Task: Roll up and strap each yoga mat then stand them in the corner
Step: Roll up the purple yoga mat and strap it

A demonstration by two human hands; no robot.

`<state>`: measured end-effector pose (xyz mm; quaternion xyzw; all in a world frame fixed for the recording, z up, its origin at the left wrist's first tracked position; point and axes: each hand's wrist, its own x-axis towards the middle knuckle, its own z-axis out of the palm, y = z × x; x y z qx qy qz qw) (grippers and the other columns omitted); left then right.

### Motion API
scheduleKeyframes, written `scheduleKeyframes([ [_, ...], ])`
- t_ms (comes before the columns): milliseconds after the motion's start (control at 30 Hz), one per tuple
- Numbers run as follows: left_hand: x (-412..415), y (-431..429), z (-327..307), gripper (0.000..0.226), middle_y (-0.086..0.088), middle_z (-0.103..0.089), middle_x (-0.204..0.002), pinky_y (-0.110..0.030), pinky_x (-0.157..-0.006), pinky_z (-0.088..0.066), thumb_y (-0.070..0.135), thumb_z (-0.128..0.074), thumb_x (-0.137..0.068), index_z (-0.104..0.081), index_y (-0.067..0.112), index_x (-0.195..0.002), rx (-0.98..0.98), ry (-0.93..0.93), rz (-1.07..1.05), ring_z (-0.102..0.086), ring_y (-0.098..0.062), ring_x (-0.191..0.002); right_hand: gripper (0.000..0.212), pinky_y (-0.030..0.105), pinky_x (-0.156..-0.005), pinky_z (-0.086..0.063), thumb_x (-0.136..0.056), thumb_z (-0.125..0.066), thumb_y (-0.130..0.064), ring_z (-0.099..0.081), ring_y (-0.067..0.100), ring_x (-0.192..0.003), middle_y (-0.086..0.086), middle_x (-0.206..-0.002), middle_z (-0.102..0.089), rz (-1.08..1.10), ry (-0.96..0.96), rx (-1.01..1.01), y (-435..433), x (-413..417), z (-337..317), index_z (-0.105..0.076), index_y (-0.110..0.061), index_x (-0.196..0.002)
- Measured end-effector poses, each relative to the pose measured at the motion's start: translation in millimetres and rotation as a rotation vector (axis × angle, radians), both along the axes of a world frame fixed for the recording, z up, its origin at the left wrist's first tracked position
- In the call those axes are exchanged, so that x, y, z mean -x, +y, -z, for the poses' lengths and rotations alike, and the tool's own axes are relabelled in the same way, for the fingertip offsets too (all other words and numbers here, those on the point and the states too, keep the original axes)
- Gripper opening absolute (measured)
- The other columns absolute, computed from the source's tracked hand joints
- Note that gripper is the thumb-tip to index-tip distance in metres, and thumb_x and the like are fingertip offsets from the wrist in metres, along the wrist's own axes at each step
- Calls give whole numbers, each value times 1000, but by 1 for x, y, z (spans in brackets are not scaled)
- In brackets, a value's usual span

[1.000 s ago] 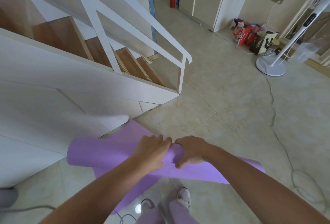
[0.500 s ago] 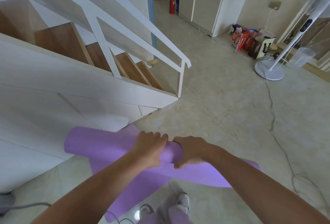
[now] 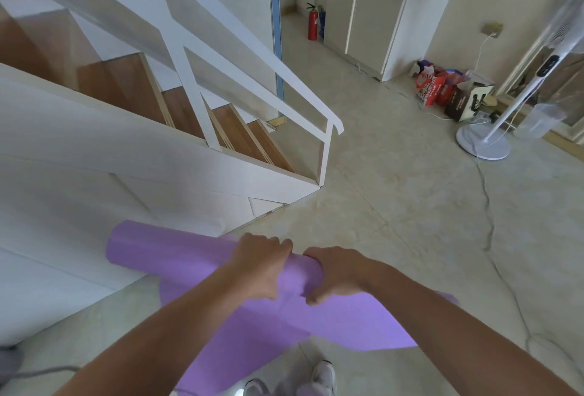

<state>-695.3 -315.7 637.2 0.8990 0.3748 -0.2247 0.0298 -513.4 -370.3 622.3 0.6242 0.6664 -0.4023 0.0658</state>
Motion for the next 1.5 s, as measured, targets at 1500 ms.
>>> scheduleKeyframes([
  [1500, 197, 11, -217, 60, -3, -66, -97, -29, -68, -41, 50, -86, -59, -58, 23, -105, -273, -122, -797, -64, -26, -87, 66, 33, -72, -42, -61, -70, -63, -62, 18, -100, -11, -108, -64, -767, -155, -810, 124, 206, -218, -46, -37, -116],
])
